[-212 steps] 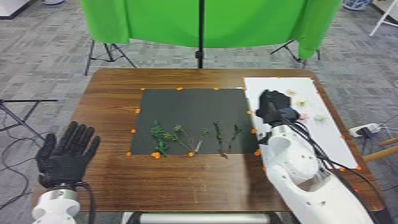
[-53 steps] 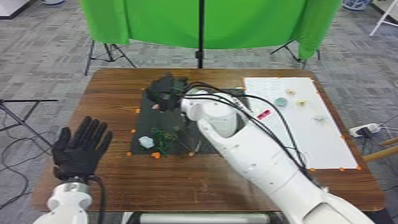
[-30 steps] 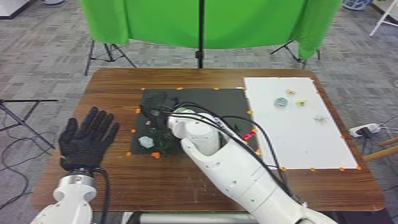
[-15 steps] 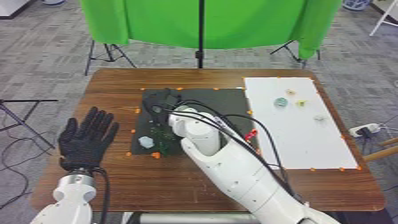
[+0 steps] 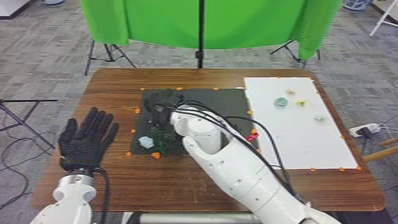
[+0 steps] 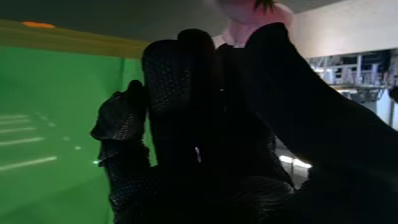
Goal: Arrange flowers
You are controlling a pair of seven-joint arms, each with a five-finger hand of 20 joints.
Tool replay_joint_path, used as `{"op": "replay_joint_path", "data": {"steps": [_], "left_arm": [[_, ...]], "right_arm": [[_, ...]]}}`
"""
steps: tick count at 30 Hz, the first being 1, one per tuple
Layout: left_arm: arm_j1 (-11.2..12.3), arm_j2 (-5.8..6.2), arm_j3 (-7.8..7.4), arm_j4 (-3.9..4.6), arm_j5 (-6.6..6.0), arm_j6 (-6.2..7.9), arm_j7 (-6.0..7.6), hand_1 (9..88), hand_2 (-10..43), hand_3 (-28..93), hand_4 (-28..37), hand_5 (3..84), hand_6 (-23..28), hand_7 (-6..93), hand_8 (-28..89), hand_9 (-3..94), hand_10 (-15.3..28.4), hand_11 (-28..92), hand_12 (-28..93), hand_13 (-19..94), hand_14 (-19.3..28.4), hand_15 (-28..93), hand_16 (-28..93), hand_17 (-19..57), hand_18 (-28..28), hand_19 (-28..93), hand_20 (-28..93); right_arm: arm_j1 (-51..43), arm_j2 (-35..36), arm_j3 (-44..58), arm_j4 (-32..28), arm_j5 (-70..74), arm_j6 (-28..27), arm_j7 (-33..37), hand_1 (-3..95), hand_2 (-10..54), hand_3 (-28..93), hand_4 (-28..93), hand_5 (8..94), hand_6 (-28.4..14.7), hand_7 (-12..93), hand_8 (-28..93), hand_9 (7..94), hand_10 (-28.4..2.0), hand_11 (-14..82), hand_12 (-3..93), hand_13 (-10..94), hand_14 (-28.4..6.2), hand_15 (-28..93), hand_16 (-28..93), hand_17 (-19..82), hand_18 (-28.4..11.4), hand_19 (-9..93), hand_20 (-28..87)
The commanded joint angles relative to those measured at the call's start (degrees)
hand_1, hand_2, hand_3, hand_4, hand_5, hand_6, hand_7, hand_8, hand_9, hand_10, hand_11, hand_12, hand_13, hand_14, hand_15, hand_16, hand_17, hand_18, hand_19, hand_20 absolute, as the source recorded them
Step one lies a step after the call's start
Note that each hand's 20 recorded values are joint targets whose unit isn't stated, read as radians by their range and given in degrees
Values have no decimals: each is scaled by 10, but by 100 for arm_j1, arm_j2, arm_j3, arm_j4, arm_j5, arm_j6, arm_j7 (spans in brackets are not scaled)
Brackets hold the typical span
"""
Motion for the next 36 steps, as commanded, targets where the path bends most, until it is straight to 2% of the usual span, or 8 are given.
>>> {"op": "replay_joint_path", "data": {"steps": [1,5,7,9,13,19,27,36], "left_arm": [[89,-82,2,-1,-87,100,28,270,149,771,-283,481,111,167,-99,387,161,253,111,296,160,397,-75,-83,142,360,127],[163,-251,-73,-4,-34,83,-102,270,149,771,-283,482,111,168,-99,388,161,255,111,296,160,398,-75,-83,142,361,128],[238,-355,-133,-8,23,77,-190,270,149,771,-283,482,111,168,-100,388,161,256,111,297,160,397,-76,-83,142,362,128],[362,-316,-156,-82,91,141,-155,269,150,771,-283,482,111,168,-100,388,161,256,111,297,160,398,-76,-83,142,362,128],[509,-398,-272,-120,357,98,-230,269,150,771,-283,482,111,168,-100,388,161,255,110,296,161,397,-76,-83,142,361,127],[538,-448,-380,-138,351,156,-222,270,149,770,-283,481,111,167,-100,388,161,254,110,296,161,397,-76,-82,142,361,126],[730,-397,-572,-234,260,157,-48,269,149,772,-283,481,110,167,-100,388,161,255,110,296,161,397,-76,-83,142,361,127],[710,-429,-557,-233,184,255,-10,269,149,772,-283,482,110,169,-100,389,161,256,110,297,161,399,-76,-83,142,361,127]], "right_arm": [[-20,56,23,-60,49,-17,158,449,-95,854,-283,503,-22,217,-157,552,-154,262,176,538,-128,709,274,256,-232,861,514],[-48,330,-7,-421,546,-274,455,432,-95,869,-283,488,-26,213,-156,535,-159,256,173,528,-136,718,254,255,-234,860,511],[-98,648,13,-946,1124,-801,808,422,-95,874,-283,467,-33,210,-156,512,-167,247,171,513,-144,734,208,253,-235,860,507],[-290,992,221,-1573,1492,-1141,988,414,-95,875,-283,442,-45,200,-151,484,-175,234,168,492,-152,732,195,250,-237,853,500],[-939,1776,746,-2581,1808,-393,1579,389,-95,869,-283,348,-72,151,-124,349,-207,153,150,407,-169,653,117,241,-244,842,462],[-1916,2650,2153,-3451,2289,-23,2343,384,-95,871,-283,338,-80,141,-120,297,-225,106,146,348,-176,546,81,217,-243,820,432],[-3641,3608,3784,-3649,2176,1551,2753,389,-95,879,-283,383,-78,153,-127,321,-214,110,139,298,-190,378,98,175,-226,716,332],[-3800,3602,4556,-3146,2454,476,2527,380,-95,873,-283,349,-58,153,-128,275,-195,71,136,234,-188,236,158,123,-212,639,283]]}}
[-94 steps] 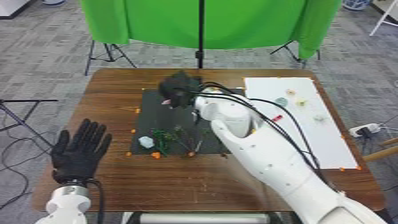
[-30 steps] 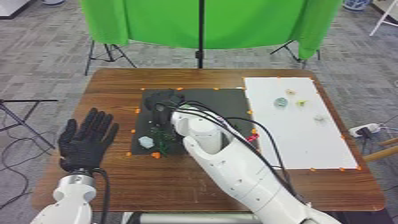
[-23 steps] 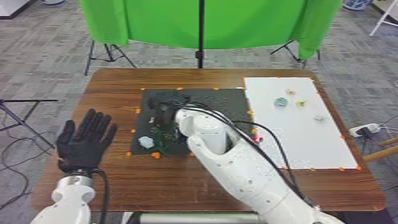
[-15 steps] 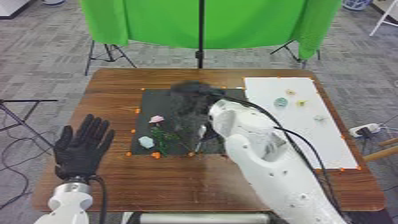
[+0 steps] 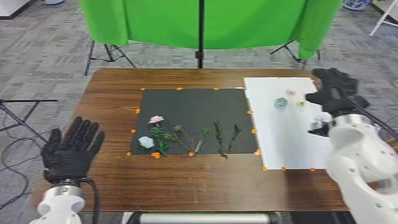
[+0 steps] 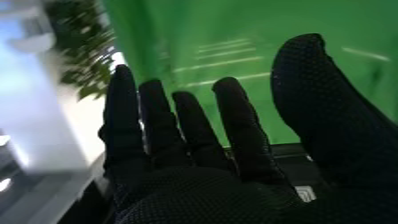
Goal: Arrange flowers
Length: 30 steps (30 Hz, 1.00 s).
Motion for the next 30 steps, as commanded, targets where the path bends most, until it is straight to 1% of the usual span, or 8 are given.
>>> {"op": "replay_joint_path", "data": {"steps": [1,10,14,16,18,20,25,30], "left_arm": [[32,-45,63,29,-78,98,28,268,149,772,-283,482,110,169,-100,389,162,256,110,297,161,399,-76,-83,142,361,127],[-2,-99,76,61,-103,161,4,268,149,774,-283,483,111,169,-100,390,161,259,110,298,161,401,-77,-82,142,361,128],[22,-104,76,49,-112,174,4,268,150,773,-283,484,111,170,-100,391,161,259,109,298,162,400,-77,-83,142,362,128],[43,-115,74,52,-115,173,0,268,150,773,-283,484,110,171,-101,391,162,259,110,298,161,401,-77,-83,142,362,128],[67,-139,77,102,-21,53,-24,268,149,774,-283,483,111,171,-101,390,161,259,109,298,161,401,-77,-83,142,362,128],[101,-150,66,74,-73,89,-28,269,148,773,-283,482,111,170,-101,388,160,258,109,297,160,399,-78,-82,142,361,127],[127,-153,58,59,-83,64,-5,270,145,773,-283,482,111,169,-100,389,160,257,110,297,161,395,-76,-83,143,360,126],[174,-125,5,42,-48,26,21,270,145,771,-283,482,111,169,-100,388,160,256,110,296,160,394,-75,-83,143,359,126]], "right_arm": [[-100,93,198,585,244,-1226,-10,381,-95,872,-283,348,-58,154,-128,275,-193,70,136,235,-187,234,161,123,-212,639,284],[349,-17,-325,1379,103,-1000,74,426,-95,874,-283,376,-37,189,-147,328,-157,104,129,312,-163,260,165,169,-214,680,298],[334,-60,-473,1566,32,-605,292,484,-95,854,-283,533,-12,214,-169,553,-125,183,132,499,-115,351,149,227,-210,758,323],[303,-52,-551,1597,-131,-560,458,509,-95,826,-283,589,-3,220,-165,617,-124,203,146,557,-95,370,187,245,-211,779,333],[273,-42,-583,1637,-277,-537,501,577,-95,732,-283,657,4,260,-95,738,-110,132,281,631,-69,358,316,263,-210,796,351],[251,-38,-603,1653,-198,-384,591,597,-95,711,-283,694,4,327,-74,797,-103,113,360,665,-63,389,351,273,-212,798,359],[190,19,-621,1396,-209,4,619,621,-95,705,-283,746,7,405,-54,845,-99,158,420,697,-73,439,376,289,-214,810,371],[219,230,-878,670,-355,104,580,617,-95,714,-283,741,1,411,-45,844,-103,153,421,694,-71,443,375,292,-217,814,375]]}}
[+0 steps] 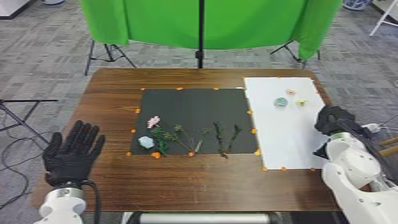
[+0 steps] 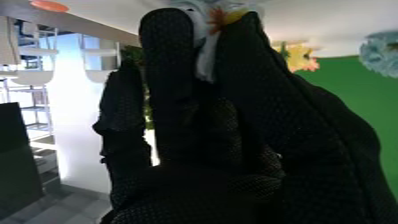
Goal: Arrange flowers
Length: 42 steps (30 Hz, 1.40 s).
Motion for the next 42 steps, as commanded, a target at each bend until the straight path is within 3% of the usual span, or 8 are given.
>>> {"op": "replay_joint_path", "data": {"steps": [1,10,16,31,34,36,38,42], "left_arm": [[167,-20,-41,8,17,-67,8,270,145,771,-283,481,110,169,-100,388,160,256,110,296,160,393,-75,-83,143,359,126],[220,12,-53,-16,-10,-23,2,270,144,771,-283,480,111,168,-100,387,160,255,110,297,160,389,-73,-82,143,358,126],[81,12,11,44,17,7,-77,270,143,771,-283,481,111,167,-100,387,161,254,110,297,161,390,-72,-82,143,357,126],[-164,78,105,154,11,-19,-197,273,144,768,-283,479,110,168,-100,387,161,256,110,296,160,391,-73,-83,143,358,127],[-256,50,121,216,-49,112,-206,273,145,767,-283,480,110,169,-100,388,161,256,110,297,160,393,-73,-82,143,358,127],[-142,61,86,144,-43,13,-195,273,146,767,-283,481,111,169,-101,389,160,256,109,298,160,394,-73,-83,143,360,127],[-197,59,118,164,-12,-2,-231,271,147,768,-283,481,111,170,-101,390,161,258,110,298,160,395,-74,-83,143,360,127],[-339,51,164,224,-187,100,-236,270,148,769,-283,482,110,171,-101,391,160,259,110,300,160,397,-74,-84,144,363,128]], "right_arm": [[-59,259,-332,-1006,-124,191,-48,616,-95,715,-283,739,-1,412,-43,843,-104,152,420,692,-71,444,375,291,-217,815,375],[1108,-130,-1823,-1428,11,41,-1009,608,-95,718,-283,724,-5,424,-26,837,-104,154,423,686,-69,451,372,288,-219,818,379],[2048,-861,-3147,-687,-284,162,-1843,603,-95,723,-283,717,-5,437,-20,833,-104,159,423,684,-69,457,370,286,-218,819,380],[2357,-1745,-4223,-23,-559,-102,-1916,595,-95,735,-283,698,-6,469,-24,825,-101,174,422,676,-67,476,371,290,-218,831,386],[2376,-1868,-4258,129,-635,-62,-1833,592,-95,737,-283,691,-6,476,-26,818,-101,178,423,672,-67,481,370,290,-219,832,387],[2357,-1837,-4384,87,-759,-51,-1673,586,-95,741,-283,682,-8,481,-31,811,-104,178,419,665,-68,486,368,290,-221,833,388],[2398,-1944,-4334,338,-985,9,-1813,581,-95,742,-283,668,-11,486,-35,802,-107,177,411,652,-73,494,361,288,-222,836,390],[2456,-2104,-4314,591,-948,-128,-1572,580,-95,741,-283,659,-17,485,-42,790,-107,179,403,639,-78,506,348,281,-231,863,427]]}}
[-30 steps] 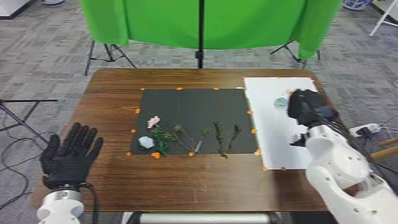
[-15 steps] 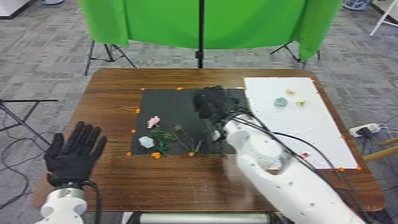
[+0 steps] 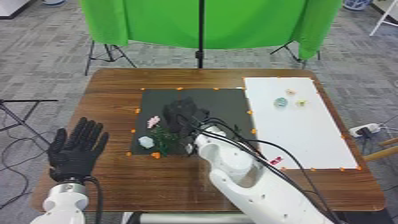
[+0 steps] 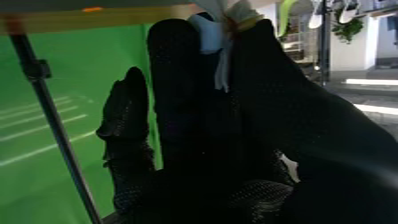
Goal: Arrange flowers
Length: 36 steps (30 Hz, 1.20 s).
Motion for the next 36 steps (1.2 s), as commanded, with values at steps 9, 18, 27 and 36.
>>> {"op": "replay_joint_path", "data": {"steps": [9,18,27,36], "left_arm": [[-209,11,126,143,-218,101,-88,268,151,772,-283,485,110,176,-103,396,162,261,110,302,161,401,-76,-83,143,364,127],[-232,4,141,157,-270,157,-82,267,152,774,-283,486,110,178,-103,396,161,261,110,302,161,400,-78,-83,143,365,127],[-203,-28,124,145,-253,149,-80,272,147,775,-283,487,109,179,-105,397,161,263,110,302,162,404,-78,-83,143,365,127],[-175,-54,143,147,-239,152,-86,273,146,773,-283,487,110,179,-105,398,160,264,110,302,161,406,-79,-83,143,365,127]], "right_arm": [[-62,-309,18,486,-474,-95,98,576,-95,745,-283,647,-22,487,-45,778,-111,184,397,629,-82,523,347,288,-239,900,506],[-168,-195,-50,215,-357,-208,218,552,-95,744,-283,637,-15,278,-147,742,-122,185,384,591,-105,595,329,282,-242,901,538],[-273,-225,234,117,-142,-321,206,526,-95,770,-283,618,-20,243,-167,715,-129,234,355,571,-121,636,316,277,-243,900,543],[-218,-211,371,35,-14,-521,558,490,-95,811,-283,576,-33,205,-150,644,-149,353,264,542,-145,699,279,267,-248,896,546]]}}
